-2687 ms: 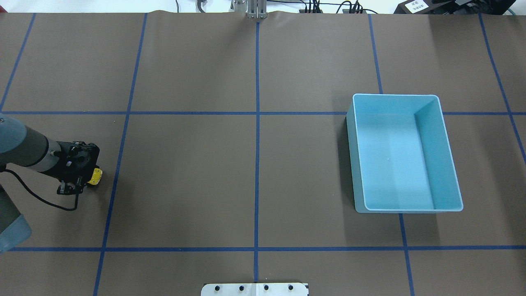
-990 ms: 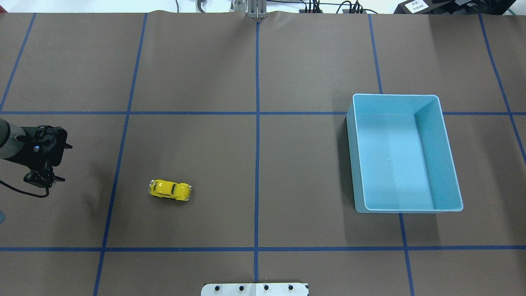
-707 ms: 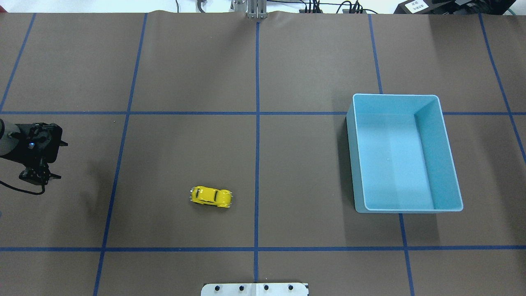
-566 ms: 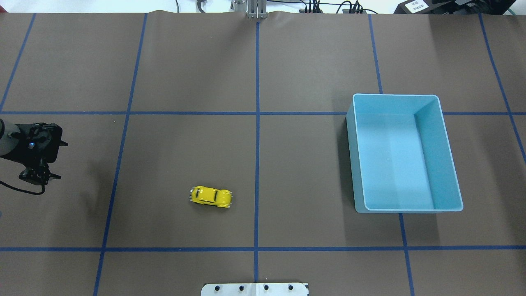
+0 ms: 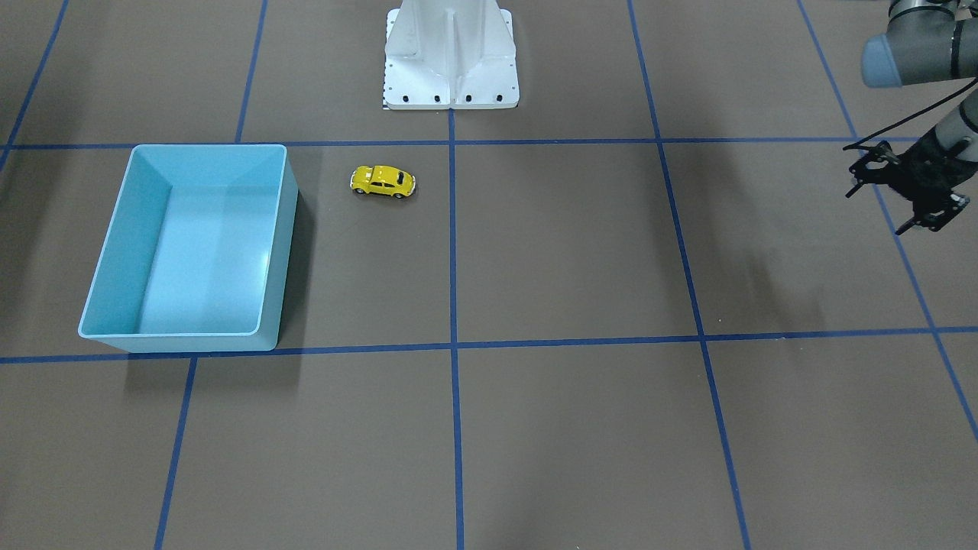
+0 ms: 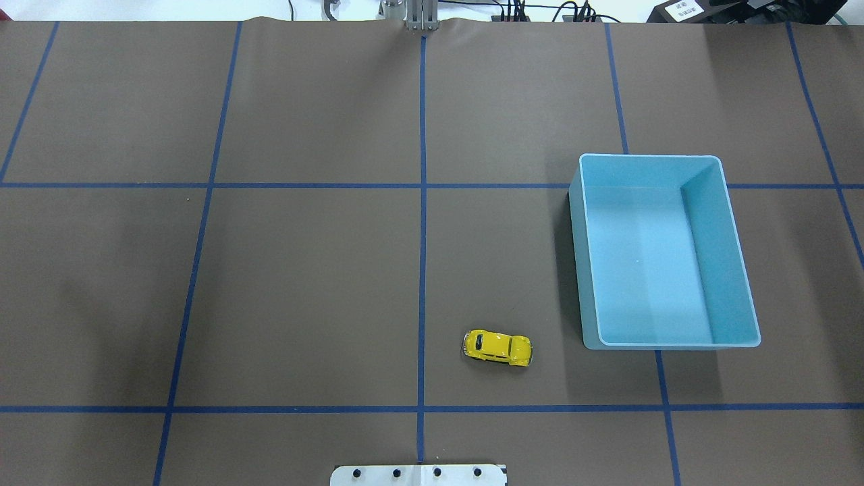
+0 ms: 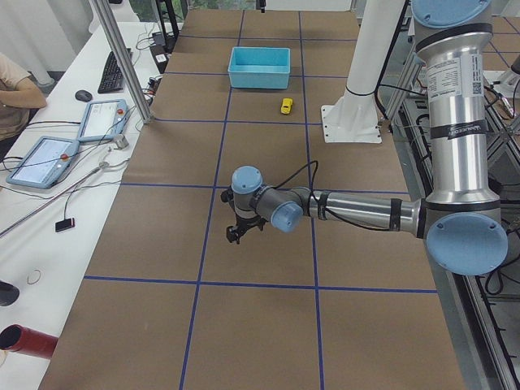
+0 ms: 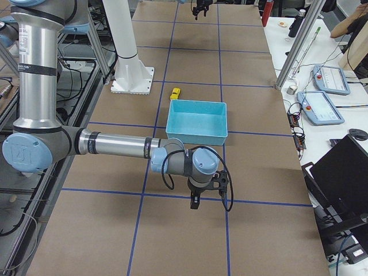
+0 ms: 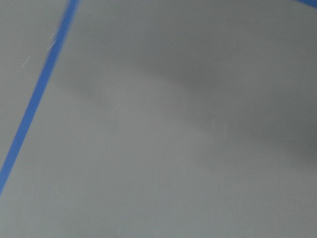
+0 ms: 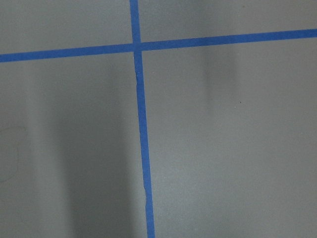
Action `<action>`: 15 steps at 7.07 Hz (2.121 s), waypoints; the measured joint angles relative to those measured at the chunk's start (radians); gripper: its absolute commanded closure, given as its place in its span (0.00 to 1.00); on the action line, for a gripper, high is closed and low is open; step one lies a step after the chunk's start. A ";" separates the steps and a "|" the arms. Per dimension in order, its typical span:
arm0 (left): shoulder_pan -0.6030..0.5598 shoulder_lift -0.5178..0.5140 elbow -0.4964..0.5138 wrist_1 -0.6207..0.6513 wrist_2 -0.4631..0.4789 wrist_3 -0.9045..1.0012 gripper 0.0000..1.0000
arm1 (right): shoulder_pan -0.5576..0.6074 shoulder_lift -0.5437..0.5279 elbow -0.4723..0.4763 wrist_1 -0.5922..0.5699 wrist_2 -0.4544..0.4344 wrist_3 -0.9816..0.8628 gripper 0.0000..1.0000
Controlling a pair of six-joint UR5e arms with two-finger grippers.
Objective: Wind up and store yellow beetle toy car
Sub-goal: 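Withdraw the left arm while the released car rolls toward the bin, then move the right gripper over the stopped yellow car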
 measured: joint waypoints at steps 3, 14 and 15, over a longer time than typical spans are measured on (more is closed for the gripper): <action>-0.179 0.050 0.005 0.042 -0.062 -0.278 0.00 | -0.001 0.011 0.120 0.051 0.000 0.019 0.01; -0.380 0.015 0.046 0.236 -0.192 -0.191 0.00 | -0.736 0.257 0.591 0.060 -0.241 -0.197 0.01; -0.381 0.015 0.048 0.233 -0.198 -0.191 0.00 | -0.801 0.286 0.580 0.059 -0.279 -0.199 0.01</action>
